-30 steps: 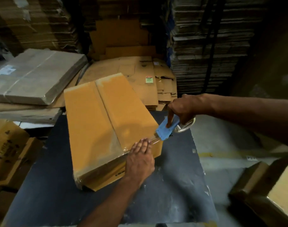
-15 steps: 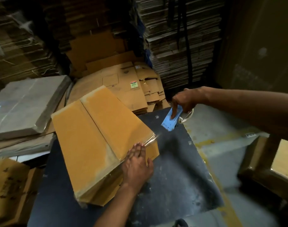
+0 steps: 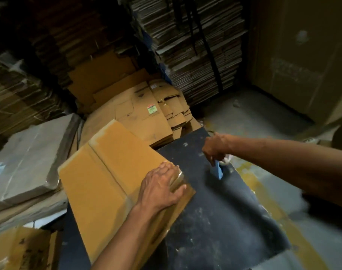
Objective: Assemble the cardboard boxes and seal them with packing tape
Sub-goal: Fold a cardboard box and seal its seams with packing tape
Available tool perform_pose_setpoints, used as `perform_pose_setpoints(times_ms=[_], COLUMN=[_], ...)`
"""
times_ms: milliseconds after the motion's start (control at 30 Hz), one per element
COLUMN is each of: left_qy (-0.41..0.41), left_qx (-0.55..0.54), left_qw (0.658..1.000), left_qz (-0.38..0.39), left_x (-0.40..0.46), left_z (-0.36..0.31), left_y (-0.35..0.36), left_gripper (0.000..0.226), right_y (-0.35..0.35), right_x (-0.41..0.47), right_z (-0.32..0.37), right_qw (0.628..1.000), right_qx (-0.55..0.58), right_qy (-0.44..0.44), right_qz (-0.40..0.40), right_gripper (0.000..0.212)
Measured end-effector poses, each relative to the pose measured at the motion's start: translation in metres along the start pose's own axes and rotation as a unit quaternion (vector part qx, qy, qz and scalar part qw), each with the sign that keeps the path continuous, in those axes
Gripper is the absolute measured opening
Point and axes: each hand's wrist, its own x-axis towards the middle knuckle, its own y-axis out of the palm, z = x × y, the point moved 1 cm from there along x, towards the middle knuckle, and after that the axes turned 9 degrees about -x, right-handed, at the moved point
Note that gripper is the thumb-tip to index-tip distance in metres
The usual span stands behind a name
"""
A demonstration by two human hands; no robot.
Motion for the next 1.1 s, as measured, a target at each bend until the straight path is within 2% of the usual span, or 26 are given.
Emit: perform_pose_setpoints(times_ms=[133,333,467,600,767,933,1100], left_qy=[0.056,0.130,0.132,0.117,0.104,0.098,0.085], left_qx=[-0.007,0.022,0.011,-0.010,-0.014,0.029,0.045], left_qw=[0.998,0.991,0.990,0.988,0.985,0.980,0.973], left_qz=[0.038,0.003,0.039,0.102,0.134,0.172,0.209], left_x=[0.018,0.034,0.050,0.063,0.070,0.073,0.074], left_z=[0.010,0.023,0.021,0.025,0.023,0.014,0.004], left_y=[0.002,0.011,0.008,0.012,0.014,0.007,0.003], left_gripper=[0.085,0.076,0.081,0.085,0.089,0.106,0.107], right_y=[0.035,0.091,0.112,0.123,0.121,0.108,0.105], right_x=[-0.002,0.015,0.028,0.044,0.058,0.054,0.054], right_z=[0.001,0.013,0.017,0.017,0.019,0.024,0.029], right_qw=[0.991,0.945,0.918,0.908,0.903,0.942,0.963], right_qx=[0.123,0.327,0.394,0.415,0.427,0.336,0.269], right_qy=[-0.055,-0.032,-0.037,-0.033,-0.021,0.007,0.013], right_qz=[0.024,-0.009,0.024,0.040,0.034,0.022,0.021], right_gripper=[0.034,0.038,0.047,0.058,0.053,0.053,0.045])
